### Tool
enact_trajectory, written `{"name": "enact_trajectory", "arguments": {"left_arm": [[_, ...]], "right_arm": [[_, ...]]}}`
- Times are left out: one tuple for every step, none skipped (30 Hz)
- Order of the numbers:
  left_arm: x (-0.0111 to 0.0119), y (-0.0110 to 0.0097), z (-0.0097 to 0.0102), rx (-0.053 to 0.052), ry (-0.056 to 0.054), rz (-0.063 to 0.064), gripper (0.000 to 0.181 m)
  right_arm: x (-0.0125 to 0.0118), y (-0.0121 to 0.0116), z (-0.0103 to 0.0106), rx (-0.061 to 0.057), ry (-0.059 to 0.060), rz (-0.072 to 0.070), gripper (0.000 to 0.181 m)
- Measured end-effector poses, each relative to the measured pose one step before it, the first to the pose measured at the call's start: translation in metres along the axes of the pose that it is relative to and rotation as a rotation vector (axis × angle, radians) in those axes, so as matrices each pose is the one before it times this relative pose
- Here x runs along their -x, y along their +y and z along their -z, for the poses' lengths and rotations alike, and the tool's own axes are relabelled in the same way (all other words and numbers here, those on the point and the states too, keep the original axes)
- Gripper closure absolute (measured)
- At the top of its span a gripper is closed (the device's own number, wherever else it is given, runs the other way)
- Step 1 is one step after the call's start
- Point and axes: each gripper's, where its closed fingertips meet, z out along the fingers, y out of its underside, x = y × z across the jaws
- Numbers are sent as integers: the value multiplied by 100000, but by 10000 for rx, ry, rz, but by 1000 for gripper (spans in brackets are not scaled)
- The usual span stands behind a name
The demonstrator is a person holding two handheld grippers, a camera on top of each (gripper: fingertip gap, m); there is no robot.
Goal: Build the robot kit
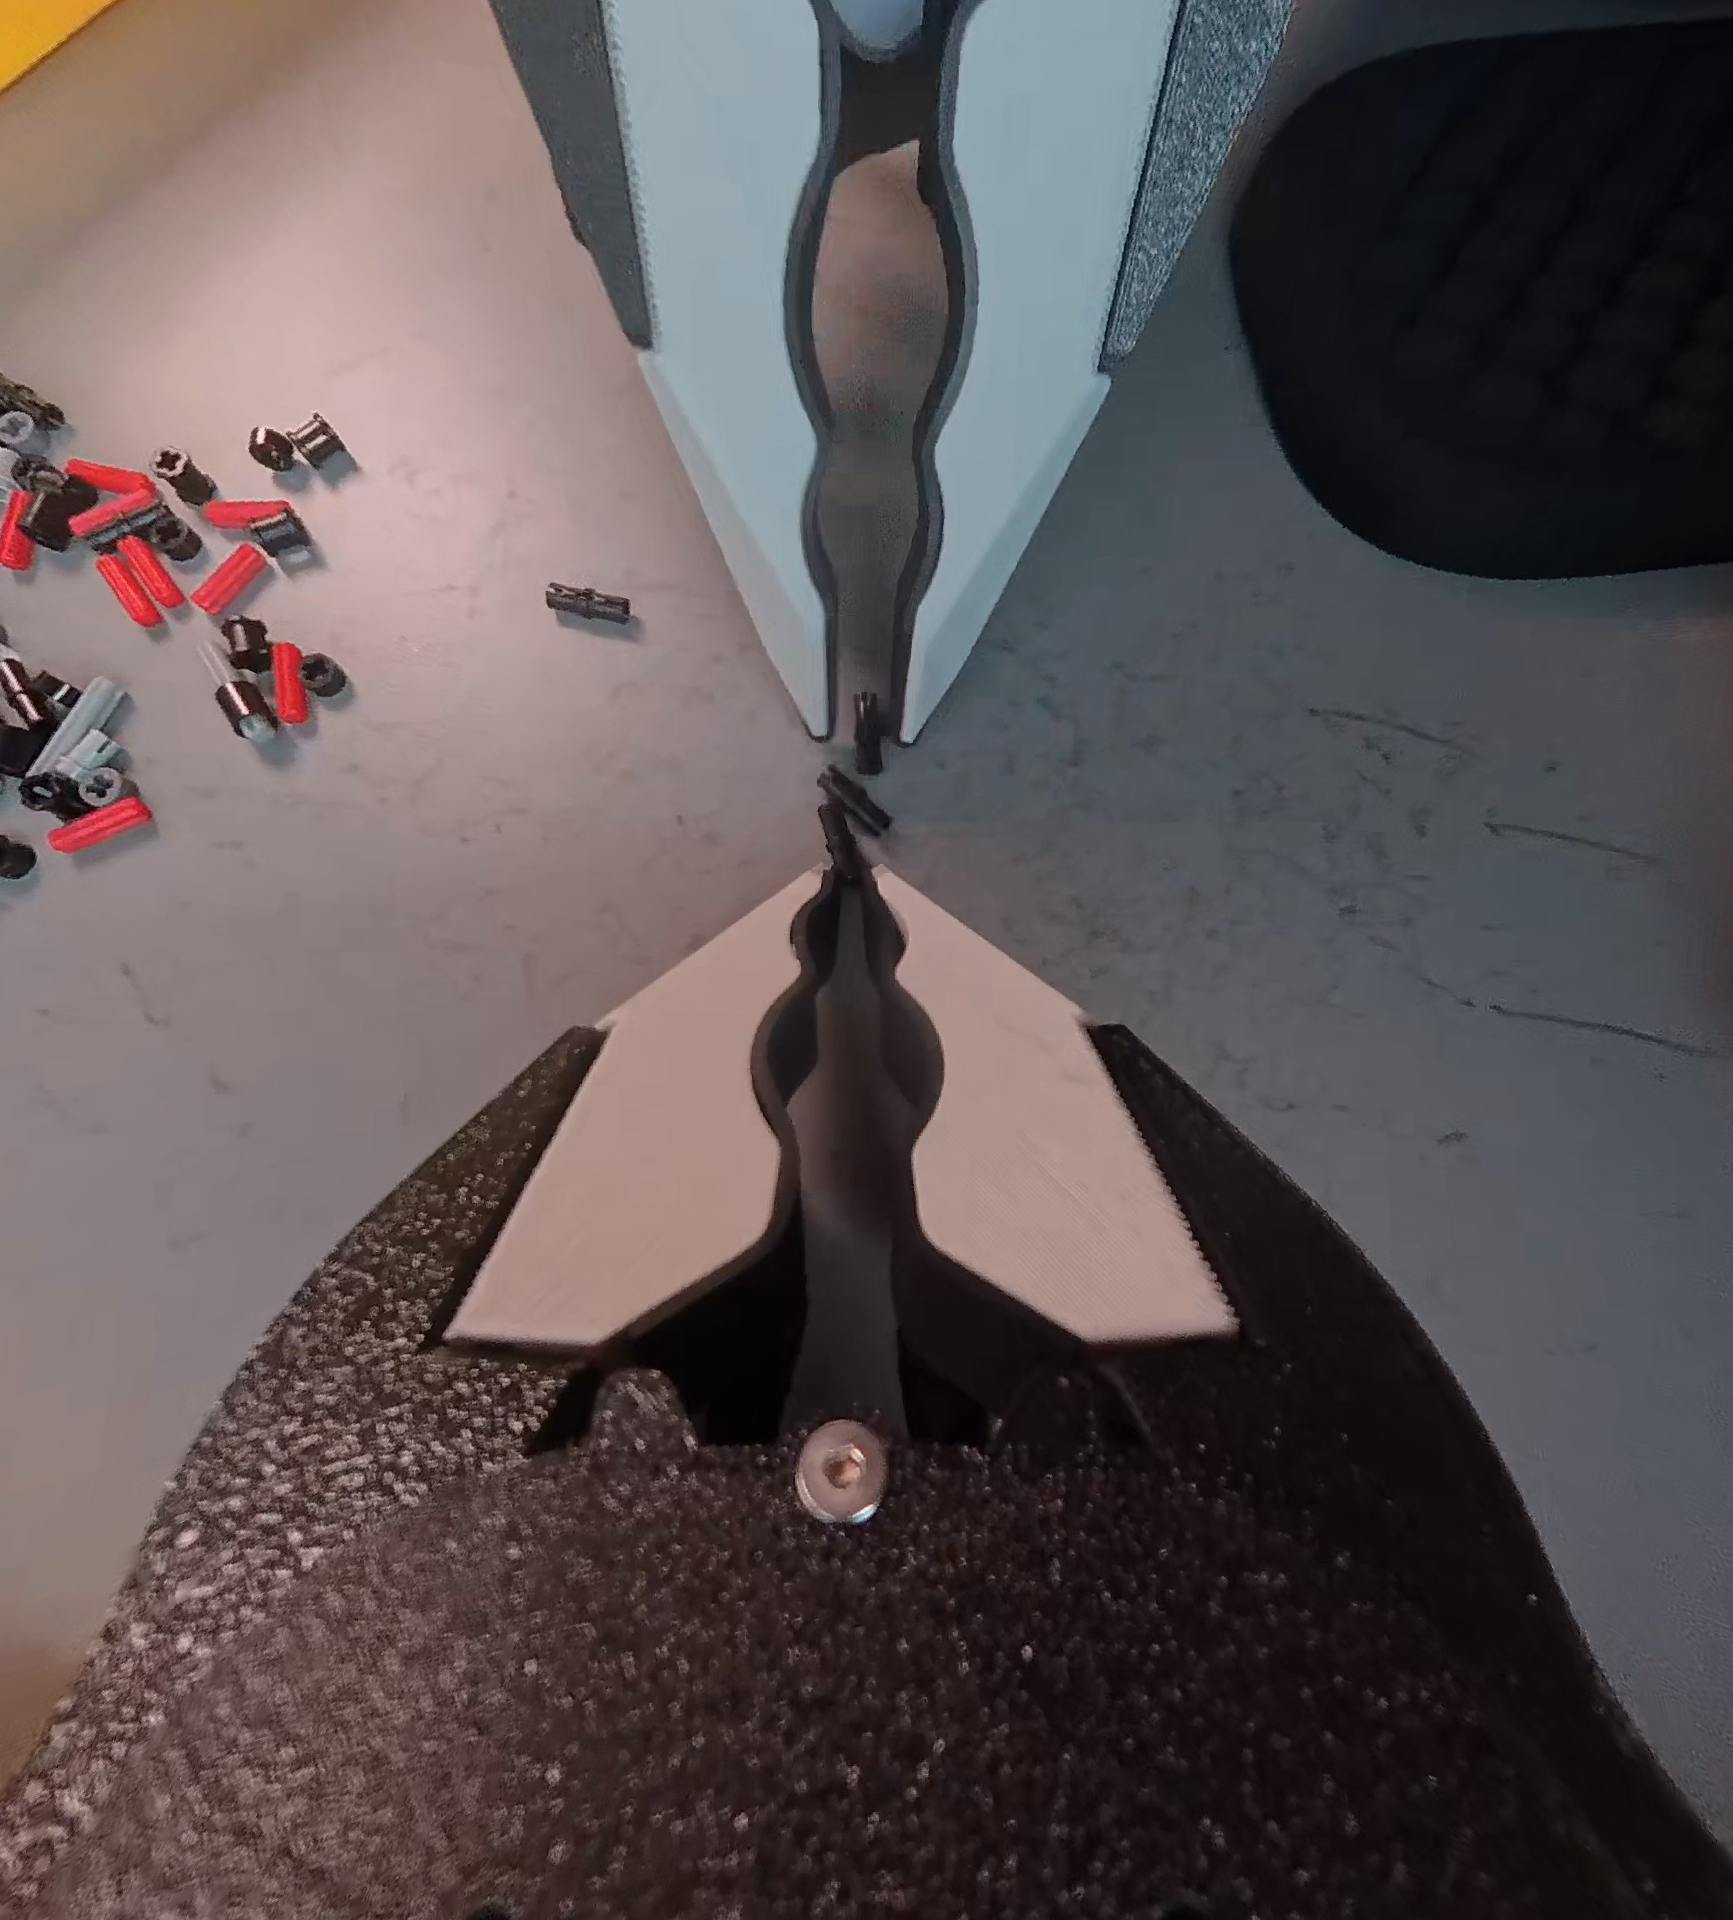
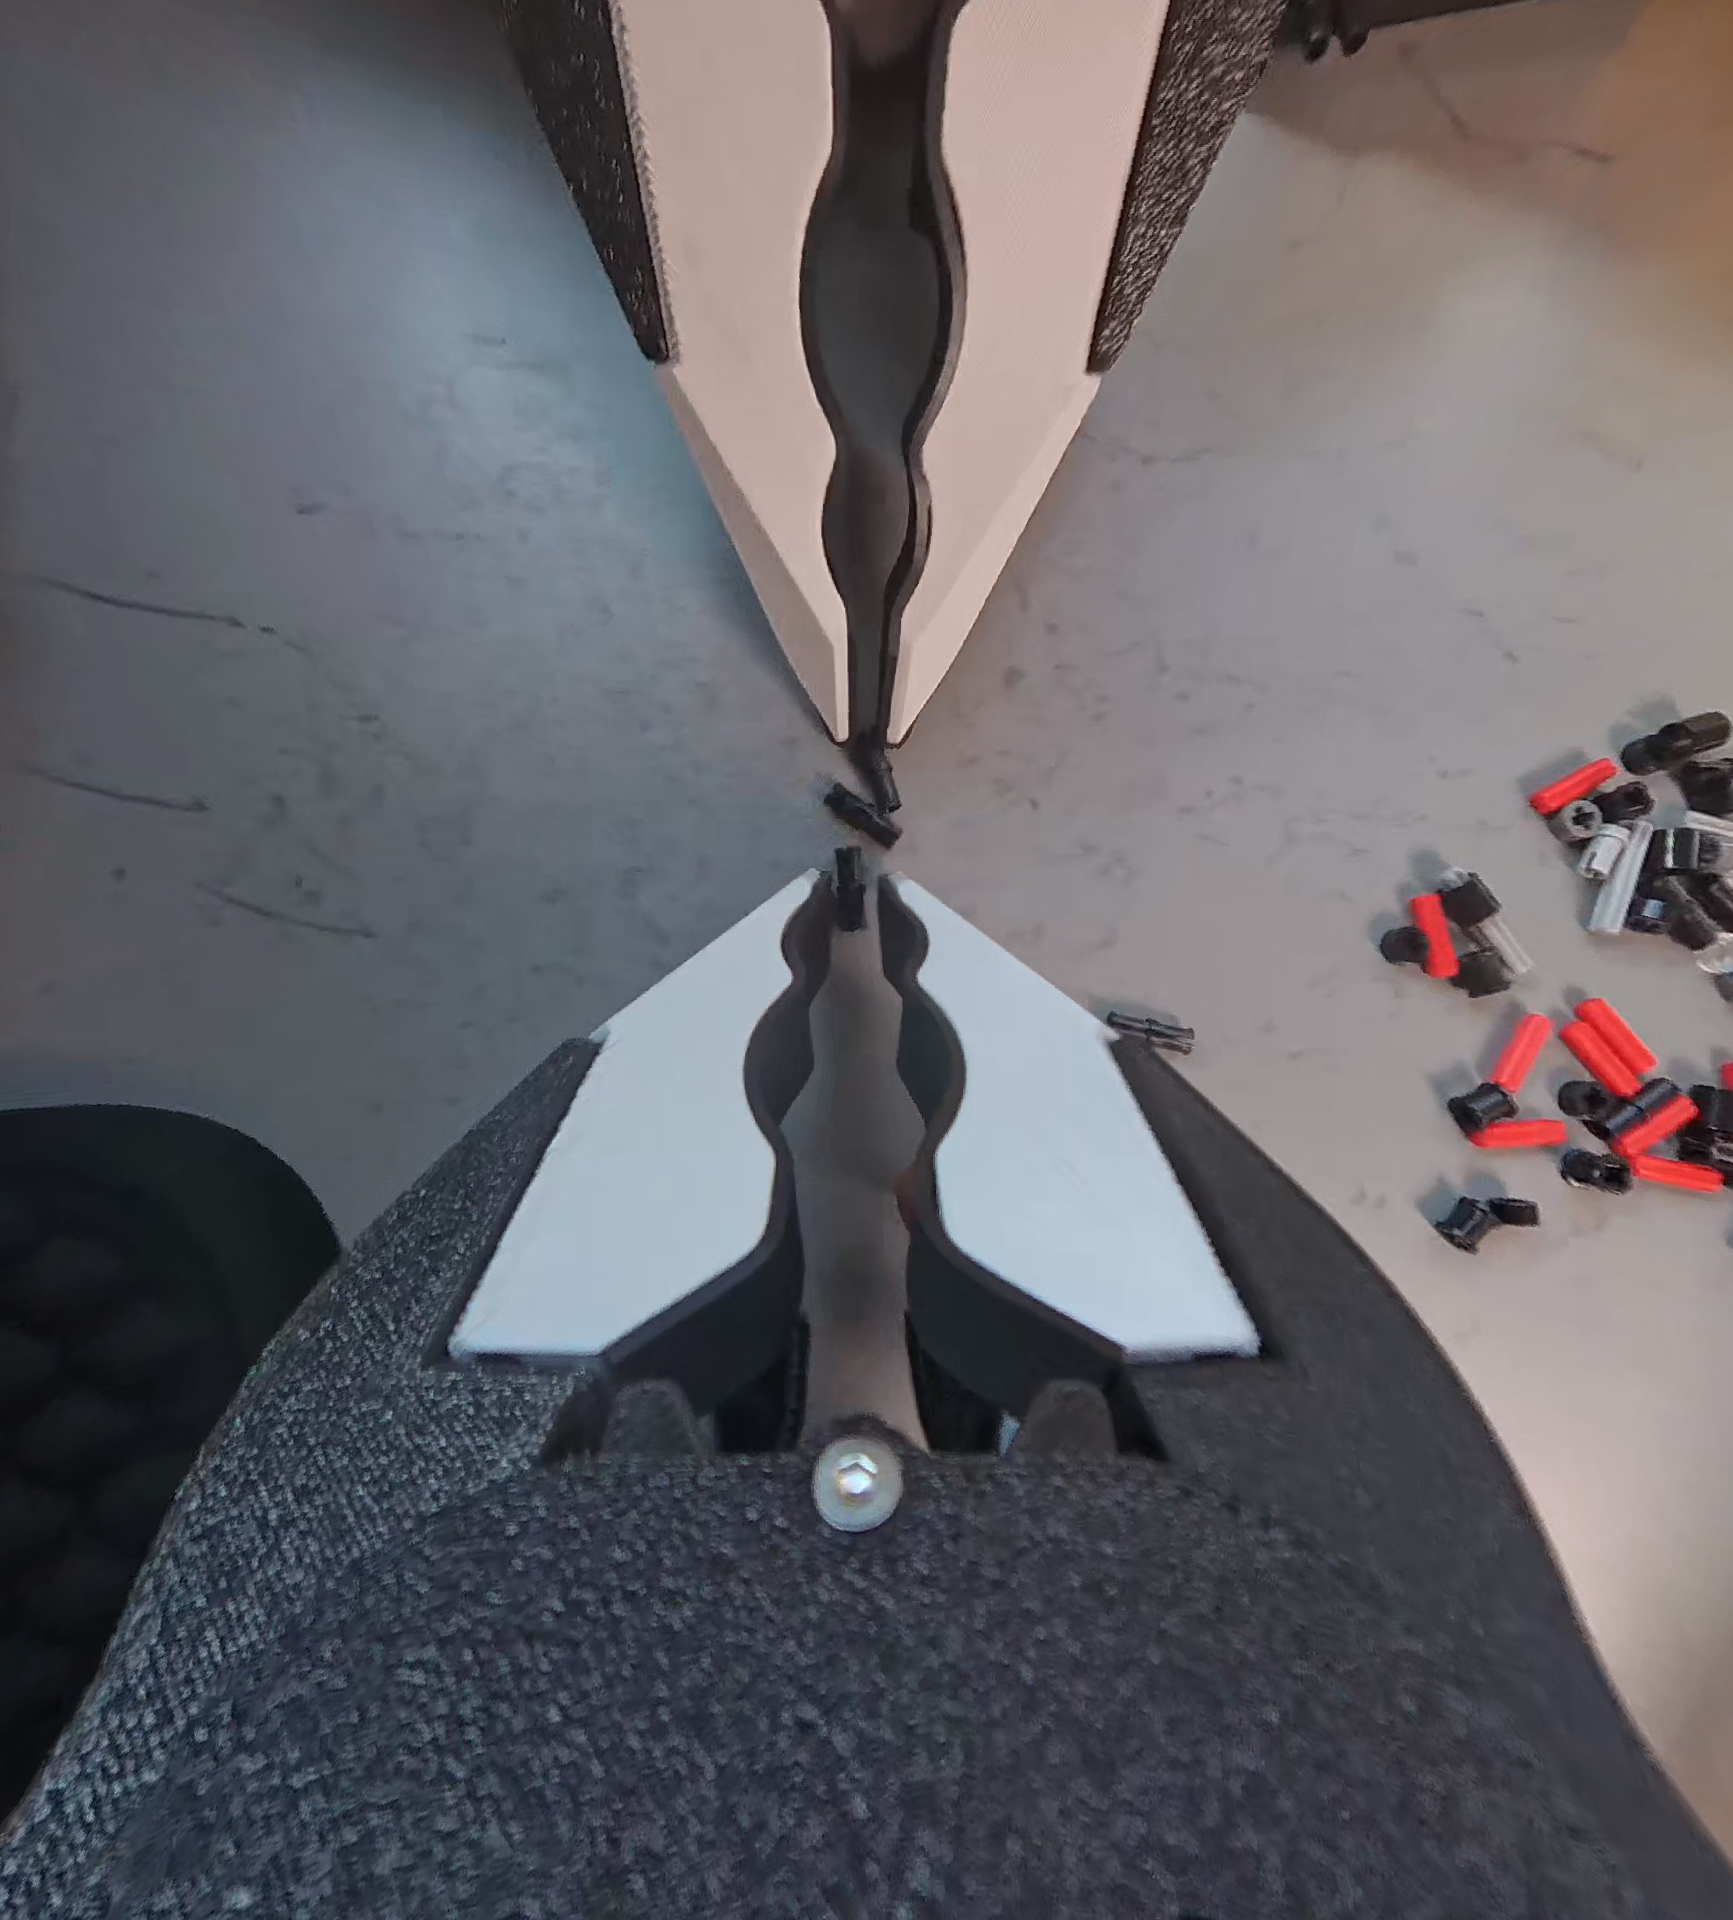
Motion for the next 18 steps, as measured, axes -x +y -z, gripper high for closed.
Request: {"name": "enact_trajectory", "arguments": {"left_arm": [[-79,-31,-25,6,9,-27,178],[-78,-22,-23,15,-7,-37,178],[-73,-35,-48,12,-14,-33,178],[-72,-68,-62,6,-10,-17,178],[-58,-92,-94,0,-3,7,178],[-71,-120,-121,-3,-4,25,178],[-58,-125,-126,-3,-5,20,178],[-70,-119,-122,-1,-5,4,178],[-67,-102,-107,1,-8,-9,178],[-60,-92,-93,-3,-16,2,178],[-21,-85,-84,-5,-22,27,178],[-21,-76,-68,-13,-23,43,178],[-19,-77,-76,-23,-19,40,178],[-18,-66,-66,-23,-16,29,178],[-9,-60,-47,-20,-20,21,178],[-11,-52,-52,-23,-23,20,178],[-10,-71,-67,-30,-27,29,178],[-47,-70,-70,-24,-15,28,178]], "right_arm": [[-212,-108,320,-101,33,-112,165],[-646,-30,628,-97,220,-163,164],[-982,-26,757,-166,359,-194,164],[-1114,240,618,-18,411,-244,163],[-1194,601,311,174,460,-218,160],[-929,640,-8,170,309,-208,159],[-402,339,-222,-4,27,-259,158],[-102,118,-307,-73,-99,-240,158],[-209,19,-352,-64,17,-183,158],[-84,187,-368,89,-41,-106,158],[160,-123,-182,-84,-157,-33,161],[200,-136,-95,-39,-129,-26,166],[62,5,-88,56,7,80,166],[128,80,71,82,-15,96,166],[333,153,213,78,-132,65,166],[576,-29,357,-86,-200,59,166],[989,-183,429,-174,-354,103,166],[1154,-199,395,-161,-347,164,166]]}}
